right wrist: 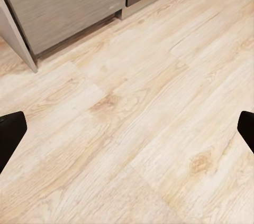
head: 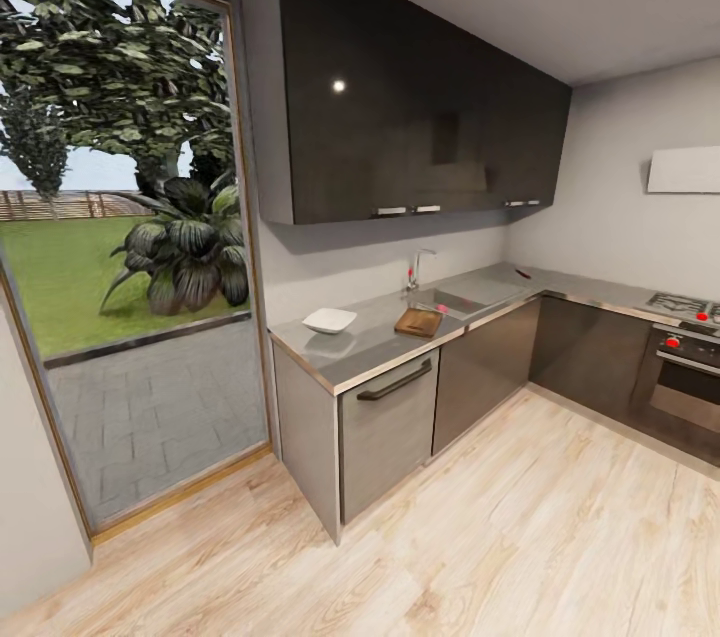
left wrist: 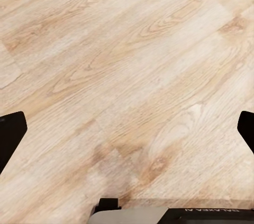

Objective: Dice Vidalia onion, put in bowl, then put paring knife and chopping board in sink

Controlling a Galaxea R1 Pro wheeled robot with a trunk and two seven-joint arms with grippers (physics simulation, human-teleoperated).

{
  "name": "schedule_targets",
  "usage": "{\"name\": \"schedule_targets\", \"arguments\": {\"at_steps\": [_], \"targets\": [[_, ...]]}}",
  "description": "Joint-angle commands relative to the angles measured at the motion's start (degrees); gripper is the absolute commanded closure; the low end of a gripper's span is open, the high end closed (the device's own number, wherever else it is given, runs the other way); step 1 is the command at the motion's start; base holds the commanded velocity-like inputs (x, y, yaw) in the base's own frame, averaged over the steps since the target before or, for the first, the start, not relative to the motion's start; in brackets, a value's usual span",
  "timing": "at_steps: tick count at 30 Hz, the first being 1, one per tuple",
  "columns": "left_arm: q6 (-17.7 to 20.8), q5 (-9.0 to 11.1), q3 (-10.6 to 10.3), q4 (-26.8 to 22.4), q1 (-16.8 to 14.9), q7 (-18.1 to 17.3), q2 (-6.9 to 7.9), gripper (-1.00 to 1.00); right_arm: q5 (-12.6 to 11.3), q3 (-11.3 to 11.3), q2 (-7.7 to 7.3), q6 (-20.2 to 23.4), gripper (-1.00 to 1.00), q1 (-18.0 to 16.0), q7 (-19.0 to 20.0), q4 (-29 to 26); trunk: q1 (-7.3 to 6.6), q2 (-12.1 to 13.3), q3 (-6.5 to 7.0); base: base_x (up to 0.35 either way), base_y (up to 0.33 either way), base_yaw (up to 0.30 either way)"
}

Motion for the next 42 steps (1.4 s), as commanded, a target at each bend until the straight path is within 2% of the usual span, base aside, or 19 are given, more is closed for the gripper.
{"name": "schedule_targets", "arguments": {"at_steps": [1, 12, 29, 42], "targets": [[-0.19, 0.05, 0.05, 0.01, -0.01, 0.02, -0.01, -1.00, 0.02, 0.05, -0.02, -0.15, -1.00, -0.02, -0.24, 0.05, 0.02, -0.04, -0.02, 0.000, 0.000, 0.000], [-0.35, 0.05, 0.05, -0.20, -0.01, -0.05, 0.74, -1.00, 0.02, 0.05, -0.15, -0.17, -1.00, -0.02, -0.16, 0.05, 0.02, -0.04, -0.02, 0.034, 0.019, 0.000], [-0.32, 0.05, 0.05, -0.13, -0.01, -0.05, 1.39, -1.00, 0.20, 0.04, -0.66, -0.17, -1.00, -0.02, -0.07, 0.97, 0.02, -0.04, -0.02, 0.289, 0.020, 0.000], [-0.38, 0.03, 0.04, -0.09, -0.01, -0.05, 1.49, -1.00, 0.13, 0.07, -0.59, -0.17, -1.00, -0.02, -0.06, 1.01, 0.02, -0.04, -0.02, 0.015, -0.005, 0.000]]}}
